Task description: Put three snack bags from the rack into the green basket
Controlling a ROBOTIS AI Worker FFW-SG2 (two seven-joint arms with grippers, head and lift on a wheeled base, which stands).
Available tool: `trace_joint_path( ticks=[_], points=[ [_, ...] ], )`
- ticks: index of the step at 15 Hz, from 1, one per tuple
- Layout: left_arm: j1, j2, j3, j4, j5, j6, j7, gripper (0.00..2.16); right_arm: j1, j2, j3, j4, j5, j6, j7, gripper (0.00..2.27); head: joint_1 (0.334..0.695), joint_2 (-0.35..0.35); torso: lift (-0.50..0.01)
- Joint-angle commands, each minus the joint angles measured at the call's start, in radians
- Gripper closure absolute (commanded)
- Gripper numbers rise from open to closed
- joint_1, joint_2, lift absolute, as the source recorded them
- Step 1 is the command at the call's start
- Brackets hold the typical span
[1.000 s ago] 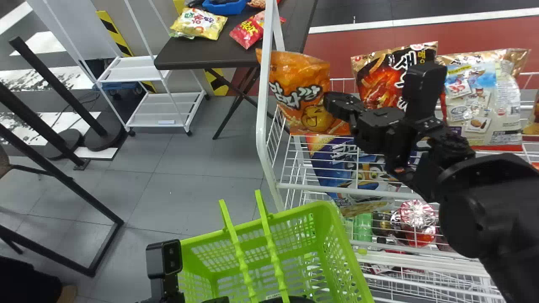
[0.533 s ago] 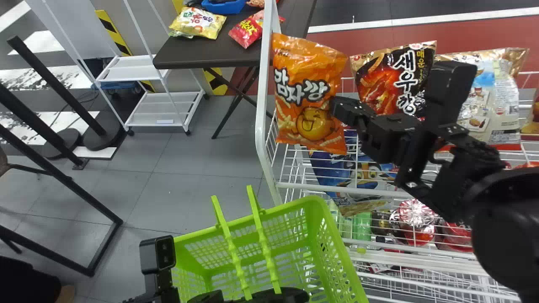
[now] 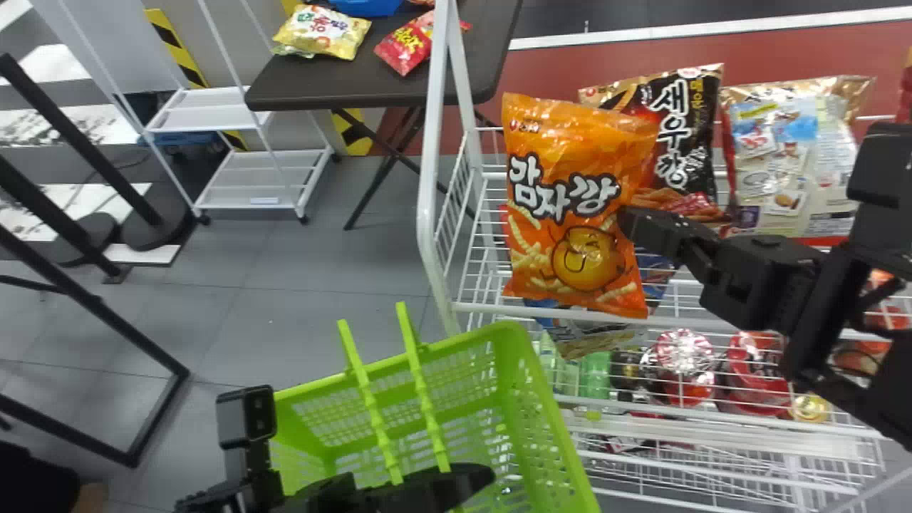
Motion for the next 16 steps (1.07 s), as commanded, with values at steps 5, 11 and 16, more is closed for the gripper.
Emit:
trace_joint_path(
  ticks=[5, 11, 16],
  points=[
    [-0.035, 0.000, 0.012, 0.047, 0.002, -0.018, 0.007, 2.15, 0.067, -0.075, -0.268, -0.026, -0.365, 0.291, 0.056, 2.24, 0.695, 0.149, 0.000],
    [-0.055, -0.002, 0.015, 0.078, 0.005, -0.031, 0.007, 2.15, 0.140, -0.064, -0.363, -0.040, -0.518, 0.496, 0.082, 2.24, 0.695, 0.139, 0.000],
    [-0.045, -0.003, 0.004, 0.051, 0.040, -0.009, -0.001, 2.15, 0.143, 0.005, -0.190, -0.022, -0.351, 0.456, 0.107, 2.24, 0.695, 0.214, 0.000]
  ],
)
